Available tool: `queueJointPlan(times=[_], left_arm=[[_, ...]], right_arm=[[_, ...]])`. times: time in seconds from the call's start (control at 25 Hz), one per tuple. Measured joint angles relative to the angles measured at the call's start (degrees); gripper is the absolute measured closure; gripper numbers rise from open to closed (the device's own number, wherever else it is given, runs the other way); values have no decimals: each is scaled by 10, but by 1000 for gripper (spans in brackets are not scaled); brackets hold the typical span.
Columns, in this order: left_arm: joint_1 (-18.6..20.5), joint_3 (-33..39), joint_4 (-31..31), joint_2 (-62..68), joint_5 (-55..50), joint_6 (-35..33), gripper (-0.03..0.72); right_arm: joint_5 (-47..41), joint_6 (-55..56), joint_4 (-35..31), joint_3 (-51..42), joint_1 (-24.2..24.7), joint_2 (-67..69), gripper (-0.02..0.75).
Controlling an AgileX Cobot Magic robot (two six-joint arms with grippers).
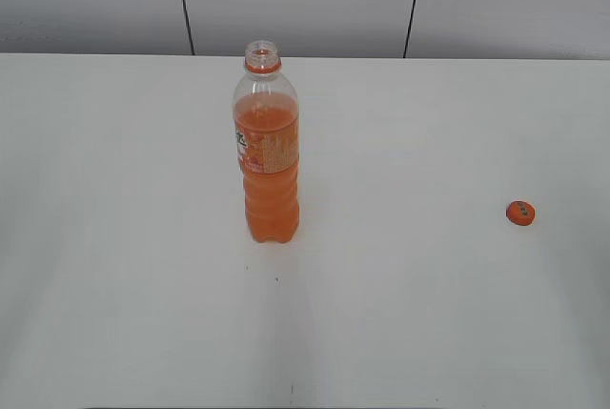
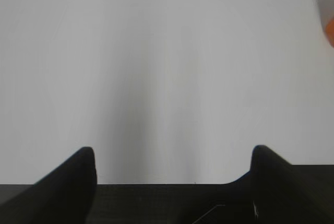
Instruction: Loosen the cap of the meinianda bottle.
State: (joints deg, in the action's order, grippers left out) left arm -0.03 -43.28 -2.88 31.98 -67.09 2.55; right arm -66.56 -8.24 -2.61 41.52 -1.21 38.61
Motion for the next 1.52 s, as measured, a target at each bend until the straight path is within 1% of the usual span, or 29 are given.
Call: queueJointPlan(times=[0.2,0.32,0.64,0.84,1.0,1.52], left_arm=[[0,81,0,-126,4,0,138],[0,105,1,-183,8,0,138],[0,126,1,-260,51,0,138],[0,127,1,-290,55,0,169],[0,127,1,-319,56,0,179],[0,127,1,-324,56,-1,180]], right_arm=[[31,0,-1,-68,0,-36,143],[46,0,-4,-101,0,-55,143],[44,1,-10,-120,0,-110,143],[42,1,-10,-122,0,-157,143],[42,2,-10,-123,0,-205,143],[41,2,-10,-123,0,-384,143]])
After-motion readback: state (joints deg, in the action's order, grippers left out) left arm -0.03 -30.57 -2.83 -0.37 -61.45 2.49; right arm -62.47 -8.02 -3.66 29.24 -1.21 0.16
